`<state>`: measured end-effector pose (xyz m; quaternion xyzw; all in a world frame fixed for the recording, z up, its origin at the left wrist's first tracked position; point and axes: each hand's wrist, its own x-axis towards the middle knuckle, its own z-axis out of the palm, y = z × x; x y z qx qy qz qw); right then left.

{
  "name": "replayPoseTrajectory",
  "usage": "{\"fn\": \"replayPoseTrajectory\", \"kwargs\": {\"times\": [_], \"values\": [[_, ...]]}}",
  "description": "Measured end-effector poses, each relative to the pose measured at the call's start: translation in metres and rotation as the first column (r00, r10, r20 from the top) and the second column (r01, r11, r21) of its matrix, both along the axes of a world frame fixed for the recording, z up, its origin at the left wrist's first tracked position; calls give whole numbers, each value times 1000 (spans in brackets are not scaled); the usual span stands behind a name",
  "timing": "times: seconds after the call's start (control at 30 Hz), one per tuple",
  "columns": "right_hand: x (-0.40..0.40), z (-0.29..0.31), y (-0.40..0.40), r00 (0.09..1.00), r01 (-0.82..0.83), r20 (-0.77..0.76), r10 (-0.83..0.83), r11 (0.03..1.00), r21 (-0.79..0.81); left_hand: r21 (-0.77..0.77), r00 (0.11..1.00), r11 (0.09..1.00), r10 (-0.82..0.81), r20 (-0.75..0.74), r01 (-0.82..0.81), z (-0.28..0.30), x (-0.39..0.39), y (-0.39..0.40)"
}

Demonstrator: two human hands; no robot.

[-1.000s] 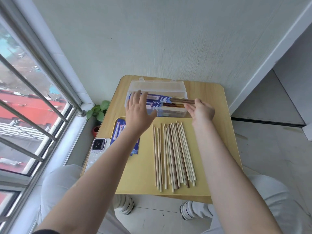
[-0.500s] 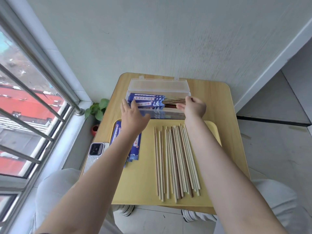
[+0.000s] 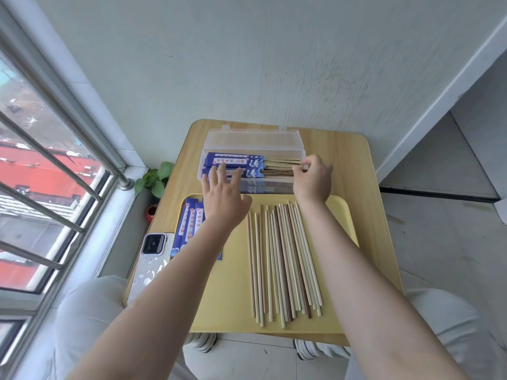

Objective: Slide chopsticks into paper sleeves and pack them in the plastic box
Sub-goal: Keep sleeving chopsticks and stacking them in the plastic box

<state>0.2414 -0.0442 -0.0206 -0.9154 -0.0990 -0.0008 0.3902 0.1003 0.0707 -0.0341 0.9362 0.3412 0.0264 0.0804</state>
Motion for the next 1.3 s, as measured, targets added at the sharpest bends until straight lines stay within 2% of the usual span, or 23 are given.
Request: {"fn": "replayPoseTrajectory", "kwargs": {"times": [0.1, 0.17, 0.23, 0.33, 0.6, 0.7, 1.03, 1.3], "values": [[-7, -1, 1, 945, -143, 264, 192, 970, -195, 47, 1000, 999, -20, -18, 21, -2, 1, -1], [-12, -8, 0, 897, -223, 303, 321, 923, -314, 54, 1000, 998, -15, -23, 17, -3, 1, -1], [-20, -15, -1, 878, -246, 313, 363, 902, -354, 65, 999, 998, -14, -34, 17, -4, 2, -2], [-29, -25, -3, 862, -225, 360, 357, 905, -360, 64, 999, 998, -9, -34, 11, -5, 2, -2], [-16, -33, -10, 876, -242, 320, 360, 904, -353, 20, 1000, 1000, -2, -19, 2, -3, 0, -5], [-16, -31, -11, 860, -209, 396, 322, 930, -302, 12, 999, 1000, -11, -32, 11, -6, -1, -7], [-21, -45, -9, 858, -179, 370, 356, 883, -433, 10, 999, 1000, -11, -38, 11, -8, 0, -6], [-28, -32, -15, 834, -106, 458, 307, 904, -414, 35, 999, 999, -3, -52, 5, -7, 0, -6]]}}
